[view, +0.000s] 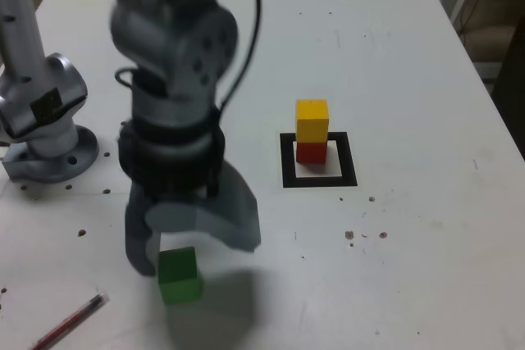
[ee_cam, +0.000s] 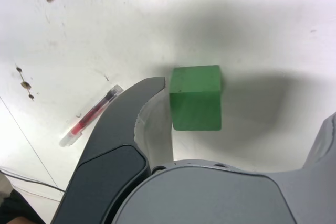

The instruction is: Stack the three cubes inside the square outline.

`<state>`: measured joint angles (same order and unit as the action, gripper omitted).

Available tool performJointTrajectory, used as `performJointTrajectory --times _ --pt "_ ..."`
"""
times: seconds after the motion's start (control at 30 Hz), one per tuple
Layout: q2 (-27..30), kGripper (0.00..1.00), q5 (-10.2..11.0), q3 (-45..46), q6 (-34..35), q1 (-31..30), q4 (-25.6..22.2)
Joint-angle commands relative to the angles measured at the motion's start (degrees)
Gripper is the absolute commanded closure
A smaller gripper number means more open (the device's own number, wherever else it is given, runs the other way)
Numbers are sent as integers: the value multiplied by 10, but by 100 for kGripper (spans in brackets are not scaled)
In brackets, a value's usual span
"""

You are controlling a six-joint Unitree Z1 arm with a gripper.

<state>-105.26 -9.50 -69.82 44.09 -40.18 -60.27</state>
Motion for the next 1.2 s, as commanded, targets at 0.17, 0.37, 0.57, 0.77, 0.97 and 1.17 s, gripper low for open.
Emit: performJointTrajectory --times 0.17,0.37,0.57,0.77,0.97,1.17 --pt "-27 0 -2 10 23 -8 -17" --pt "-27 3 1 37 31 -8 10" --pt "-35 10 -5 41 30 -8 54" --pt "-39 17 -11 41 28 -8 65" --pt "-45 28 -16 48 23 -8 80" --pt "-42 52 -13 52 23 -8 85"
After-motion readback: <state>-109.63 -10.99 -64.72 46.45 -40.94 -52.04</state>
